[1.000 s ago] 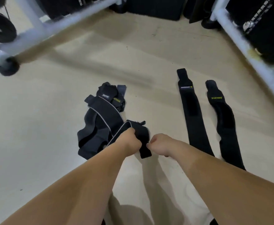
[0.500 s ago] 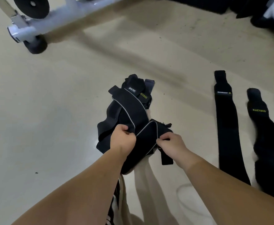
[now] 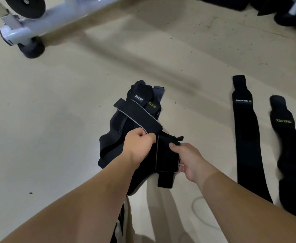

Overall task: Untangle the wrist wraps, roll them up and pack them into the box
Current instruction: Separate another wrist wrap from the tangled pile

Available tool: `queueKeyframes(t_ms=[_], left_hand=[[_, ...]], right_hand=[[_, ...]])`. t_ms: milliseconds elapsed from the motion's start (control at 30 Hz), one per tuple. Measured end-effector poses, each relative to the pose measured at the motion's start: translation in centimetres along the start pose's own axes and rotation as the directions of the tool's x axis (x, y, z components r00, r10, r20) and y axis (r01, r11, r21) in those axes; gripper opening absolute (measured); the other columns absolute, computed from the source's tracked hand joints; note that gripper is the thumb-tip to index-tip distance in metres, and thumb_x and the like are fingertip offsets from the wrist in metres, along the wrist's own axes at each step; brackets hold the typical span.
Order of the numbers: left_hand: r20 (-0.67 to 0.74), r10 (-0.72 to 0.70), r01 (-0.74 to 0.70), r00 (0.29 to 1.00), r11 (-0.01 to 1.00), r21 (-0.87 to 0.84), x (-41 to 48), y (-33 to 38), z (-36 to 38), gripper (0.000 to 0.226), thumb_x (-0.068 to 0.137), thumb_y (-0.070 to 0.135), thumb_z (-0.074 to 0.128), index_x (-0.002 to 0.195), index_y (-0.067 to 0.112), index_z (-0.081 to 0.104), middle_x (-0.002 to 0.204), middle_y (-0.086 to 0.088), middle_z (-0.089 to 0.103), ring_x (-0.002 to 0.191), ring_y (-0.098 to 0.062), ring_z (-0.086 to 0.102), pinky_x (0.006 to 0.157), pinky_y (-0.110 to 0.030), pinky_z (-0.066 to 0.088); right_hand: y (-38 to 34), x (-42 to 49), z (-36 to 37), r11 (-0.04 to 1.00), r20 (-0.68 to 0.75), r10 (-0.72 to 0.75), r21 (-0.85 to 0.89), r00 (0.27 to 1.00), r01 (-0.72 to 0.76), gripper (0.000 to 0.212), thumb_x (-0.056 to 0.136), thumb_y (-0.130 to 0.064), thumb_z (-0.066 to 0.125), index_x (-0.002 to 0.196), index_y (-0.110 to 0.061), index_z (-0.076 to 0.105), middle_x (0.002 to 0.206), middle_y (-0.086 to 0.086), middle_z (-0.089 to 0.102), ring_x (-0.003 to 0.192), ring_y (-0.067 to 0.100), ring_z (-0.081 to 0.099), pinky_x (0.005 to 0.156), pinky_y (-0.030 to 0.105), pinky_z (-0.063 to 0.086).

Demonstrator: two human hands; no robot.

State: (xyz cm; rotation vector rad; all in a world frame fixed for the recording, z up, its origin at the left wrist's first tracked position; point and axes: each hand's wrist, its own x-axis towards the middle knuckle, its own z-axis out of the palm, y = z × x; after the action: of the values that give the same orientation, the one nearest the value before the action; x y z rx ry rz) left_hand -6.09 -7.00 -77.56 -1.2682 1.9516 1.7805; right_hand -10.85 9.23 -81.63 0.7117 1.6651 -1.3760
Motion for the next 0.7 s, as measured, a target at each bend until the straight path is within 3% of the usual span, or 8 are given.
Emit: queueKeyframes(t_ms=[133, 200, 233, 300, 367, 500, 600, 700], left_hand=[[0.069, -0.085, 0.097, 0.994, 0.977, -0.189, -0.9, 2.3, 0.5, 0.037, 0.082, 0.000, 0.057, 0.066, 0.021, 0.031, 0.057, 0.003, 0.031, 0.044, -0.012, 0.028, 0.041, -0.022, 0.029], [0.148, -0.147, 0.185, 0.978, 0.937, -0.296, -1.3, 3.1, 0.8, 0.010, 0.081, 0.013, 0.063, 0.073, 0.013, 0.057, 0.070, -0.004, 0.061, 0.058, -0.019, 0.060, 0.061, -0.027, 0.053], [0.216, -0.176, 0.241, 0.960, 0.915, -0.324, -1.4, 3.4, 0.8, 0.016, 0.080, 0.024, 0.069, 0.090, 0.011, 0.071, 0.088, -0.009, 0.075, 0.078, -0.028, 0.074, 0.078, -0.041, 0.062], [0.239, -0.199, 0.277, 0.950, 0.891, -0.359, -1.8, 3.7, 1.1, 0.051, 0.078, 0.048, 0.076, 0.116, 0.014, 0.074, 0.110, -0.013, 0.081, 0.099, -0.036, 0.079, 0.097, -0.055, 0.060], [0.180, -0.172, 0.222, 0.968, 0.926, -0.307, -2.2, 4.3, 1.3, 0.054, 0.084, 0.055, 0.075, 0.121, 0.015, 0.071, 0.109, -0.009, 0.081, 0.096, -0.031, 0.080, 0.096, -0.051, 0.061], [0.096, 0.010, -0.004, 0.995, 0.998, -0.059, -4.2, 5.9, 1.4, 0.018, 0.103, 0.020, 0.060, 0.113, 0.009, 0.071, 0.108, -0.012, 0.077, 0.092, -0.021, 0.073, 0.086, -0.037, 0.062], [0.168, 0.177, -0.187, 0.970, 0.981, 0.044, -6.5, 7.5, 1.6, 0.024, 0.105, 0.015, 0.053, 0.119, 0.023, 0.071, 0.110, 0.002, 0.074, 0.101, -0.013, 0.070, 0.086, -0.027, 0.057], [0.261, 0.291, -0.329, 0.921, 0.937, 0.117, -9.0, 9.7, 1.6, 0.027, 0.105, 0.013, 0.051, 0.119, 0.025, 0.071, 0.100, 0.011, 0.073, 0.091, -0.003, 0.068, 0.071, -0.013, 0.052]], right_hand=[[-1.0, -0.6, -1.0, 0.980, 0.019, 0.006, 0.200, 1.000, -0.010, 0.017, 0.098, -0.018, 0.060, 0.109, -0.010, 0.070, 0.097, 0.007, 0.073, 0.086, 0.026, 0.069, 0.075, 0.039, 0.057], [-1.5, -1.0, -1.3, 0.960, 0.043, -0.012, 0.281, 0.999, -0.001, 0.024, 0.095, -0.020, 0.054, 0.112, -0.010, 0.068, 0.098, 0.009, 0.072, 0.088, 0.029, 0.069, 0.077, 0.039, 0.056], [-1.7, -1.1, -1.3, 0.947, 0.058, -0.014, 0.320, 0.998, -0.006, 0.025, 0.094, -0.021, 0.053, 0.112, -0.010, 0.067, 0.097, 0.011, 0.072, 0.087, 0.031, 0.068, 0.078, 0.039, 0.056], [-2.5, -2.1, -1.1, 0.941, 0.075, -0.005, 0.339, 0.997, -0.021, 0.021, 0.091, -0.021, 0.054, 0.103, -0.010, 0.067, 0.088, 0.011, 0.070, 0.079, 0.031, 0.067, 0.077, 0.039, 0.055], [-3.3, -3.4, -0.8, 0.951, 0.094, 0.009, 0.308, 0.996, -0.038, 0.020, 0.091, -0.022, 0.054, 0.096, -0.009, 0.069, 0.084, 0.013, 0.070, 0.074, 0.030, 0.067, 0.076, 0.038, 0.055], [-4.9, -6.2, -0.3, 0.966, 0.034, -0.007, 0.258, 0.999, -0.002, 0.035, 0.082, -0.021, 0.062, 0.109, -0.004, 0.074, 0.097, 0.019, 0.071, 0.085, 0.036, 0.071, 0.087, 0.048, 0.060], [-6.4, -9.1, -0.4, 0.968, -0.158, -0.078, 0.226, 0.984, 0.113, 0.022, 0.086, -0.008, 0.057, 0.102, 0.001, 0.069, 0.089, 0.019, 0.069, 0.078, 0.034, 0.067, 0.076, 0.044, 0.057], [-7.8, -11.9, -0.8, 0.958, -0.235, -0.169, 0.187, 0.957, 0.216, 0.024, 0.087, -0.010, 0.055, 0.103, 0.002, 0.069, 0.091, 0.019, 0.068, 0.079, 0.033, 0.066, 0.072, 0.042, 0.053]])
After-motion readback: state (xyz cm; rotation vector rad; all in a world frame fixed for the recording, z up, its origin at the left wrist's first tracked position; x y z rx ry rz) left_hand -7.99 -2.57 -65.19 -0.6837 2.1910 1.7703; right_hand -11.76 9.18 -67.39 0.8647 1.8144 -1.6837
